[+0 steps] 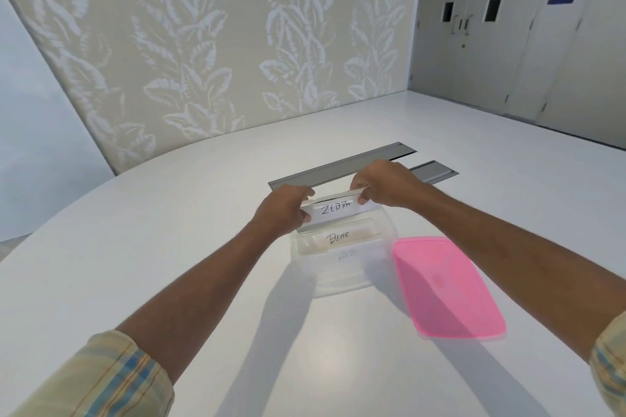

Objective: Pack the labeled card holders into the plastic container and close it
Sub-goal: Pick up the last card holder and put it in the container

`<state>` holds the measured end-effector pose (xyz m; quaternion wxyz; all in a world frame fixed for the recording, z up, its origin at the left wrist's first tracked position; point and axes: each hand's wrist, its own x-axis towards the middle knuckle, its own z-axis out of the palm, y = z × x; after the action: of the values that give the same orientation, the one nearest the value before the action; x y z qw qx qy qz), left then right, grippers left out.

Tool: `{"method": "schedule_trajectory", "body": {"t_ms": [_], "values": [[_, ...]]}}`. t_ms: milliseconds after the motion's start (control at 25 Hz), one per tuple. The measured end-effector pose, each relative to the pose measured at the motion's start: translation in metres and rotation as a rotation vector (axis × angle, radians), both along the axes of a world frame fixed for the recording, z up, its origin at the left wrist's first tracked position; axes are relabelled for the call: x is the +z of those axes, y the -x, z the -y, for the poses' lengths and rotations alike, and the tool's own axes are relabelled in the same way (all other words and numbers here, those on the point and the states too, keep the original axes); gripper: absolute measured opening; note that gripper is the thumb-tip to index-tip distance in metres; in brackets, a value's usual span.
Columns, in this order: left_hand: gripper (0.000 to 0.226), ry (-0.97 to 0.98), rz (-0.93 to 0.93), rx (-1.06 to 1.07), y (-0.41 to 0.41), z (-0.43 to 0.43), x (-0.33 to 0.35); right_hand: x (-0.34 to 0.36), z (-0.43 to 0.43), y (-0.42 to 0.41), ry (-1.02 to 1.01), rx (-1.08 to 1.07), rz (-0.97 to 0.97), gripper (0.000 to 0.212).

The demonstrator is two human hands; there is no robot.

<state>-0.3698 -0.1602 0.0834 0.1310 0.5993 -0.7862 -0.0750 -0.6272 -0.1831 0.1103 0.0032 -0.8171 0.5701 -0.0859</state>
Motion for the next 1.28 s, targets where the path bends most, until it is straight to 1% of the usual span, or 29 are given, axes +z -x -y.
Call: {"method": "schedule_trajectory", "body": {"t_ms": [160,360,560,800,1040,1280], "values": [[0.047,-0.04,0.137,-0.023,0.009,0.017,-0.014,-0.021,0.019,0.006,-0.044,0.009,0.003,0.034],[0.056,-0.089,0.257,-0.025,0.016,0.037,-0.035,-0.054,0.038,0.007,-0.116,0.052,-0.017,0.031],[0.06,-0.161,0.369,-0.051,0.021,0.048,-0.05,-0.073,0.048,0.004,-0.166,0.072,-0.069,0.029],[0.056,-0.209,0.399,-0.07,0.025,0.054,-0.06,-0.09,0.054,0.003,-0.195,0.106,-0.121,0.031],[0.048,-0.217,0.427,-0.089,0.026,0.054,-0.061,-0.098,0.055,-0.001,-0.195,0.104,-0.113,0.029],[0.051,-0.221,0.418,-0.093,0.028,0.054,-0.06,-0.098,0.052,-0.002,-0.169,0.098,-0.119,0.033]]}}
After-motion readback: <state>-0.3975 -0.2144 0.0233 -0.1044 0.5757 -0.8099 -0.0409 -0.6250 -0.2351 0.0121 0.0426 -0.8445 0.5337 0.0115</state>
